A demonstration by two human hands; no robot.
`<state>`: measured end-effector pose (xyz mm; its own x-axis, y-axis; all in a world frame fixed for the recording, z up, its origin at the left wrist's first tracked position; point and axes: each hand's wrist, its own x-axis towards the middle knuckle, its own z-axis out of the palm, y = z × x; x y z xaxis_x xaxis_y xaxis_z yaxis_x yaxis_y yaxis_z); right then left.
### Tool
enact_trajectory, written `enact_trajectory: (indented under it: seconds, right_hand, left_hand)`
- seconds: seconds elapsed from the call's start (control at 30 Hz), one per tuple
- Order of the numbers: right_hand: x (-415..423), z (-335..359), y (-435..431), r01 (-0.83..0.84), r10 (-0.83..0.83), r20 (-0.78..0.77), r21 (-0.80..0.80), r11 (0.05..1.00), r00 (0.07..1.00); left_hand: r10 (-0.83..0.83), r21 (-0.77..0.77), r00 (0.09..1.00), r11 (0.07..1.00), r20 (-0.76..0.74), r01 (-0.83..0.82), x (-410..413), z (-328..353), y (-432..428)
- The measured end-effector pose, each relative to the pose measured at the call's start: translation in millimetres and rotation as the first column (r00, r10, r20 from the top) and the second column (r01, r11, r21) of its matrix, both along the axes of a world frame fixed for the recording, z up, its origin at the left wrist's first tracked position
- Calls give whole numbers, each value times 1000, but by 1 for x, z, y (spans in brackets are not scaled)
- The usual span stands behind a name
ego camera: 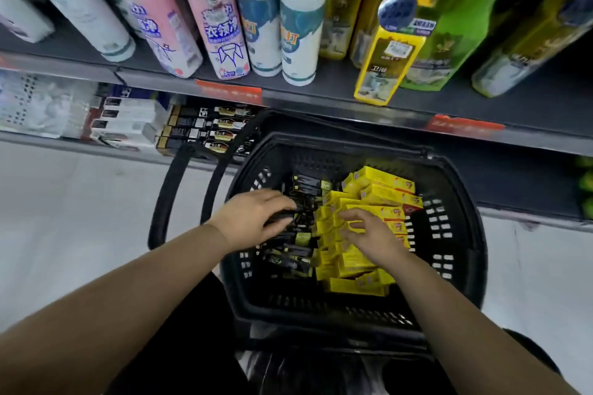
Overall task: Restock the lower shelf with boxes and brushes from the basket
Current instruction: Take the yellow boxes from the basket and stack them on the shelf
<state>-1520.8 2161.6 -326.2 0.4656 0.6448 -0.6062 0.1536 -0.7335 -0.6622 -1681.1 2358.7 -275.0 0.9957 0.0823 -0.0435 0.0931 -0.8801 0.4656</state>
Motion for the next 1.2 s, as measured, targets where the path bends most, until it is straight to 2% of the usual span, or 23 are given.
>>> enact_trajectory:
  seconds: [0.2,0.37,0.47,0.53,0.63,0.73,0.8,0.9,1.07,1.13,1.2]
  right_hand:
    - [28,-84,-44,-218,200,225,62,974,954]
    - [27,-109,-71,-283,202,346,203,937,916]
    - [32,-106,-81,-219,134,449,143,965,883]
    - [38,-105,-86,-152,88,453,108,982,887]
    - [43,-109,-92,-27,-45,391,176,984,919]
    - [49,-110,-86,32,-142,490,226,974,860]
    - [52,-112,-76,-51,-49,582,153,987,812]
    - [53,-119,-62,-149,99,621,29,988,777]
    - [62,-113,-66,-142,106,682,-3,990,723]
    - [62,-105,-70,-124,25,698,91,988,715]
    - [60,-92,-71,-24,-142,582,268,963,801]
  left_hand:
    - [-157,-60,979,984,128,165,42,-79,-25]
    - [-155,-159,983,973,96,169,65,-135,-59]
    - [-153,-215,988,966,-22,144,67,-142,-70]
    - [-142,-243,988,962,-60,123,65,-143,-72]
    - [-73,-292,996,955,-49,56,65,-148,-75]
    - [12,-385,997,922,-77,-41,65,-152,-86]
    - [27,-408,994,911,-102,-66,63,-156,-92]
    - [-3,-389,992,920,-122,-45,63,-159,-94]
    - [43,-437,984,892,-172,-116,60,-161,-92]
    - [93,-472,978,865,-184,-171,62,-159,-95]
    - [179,-547,968,799,-177,-248,66,-155,-98]
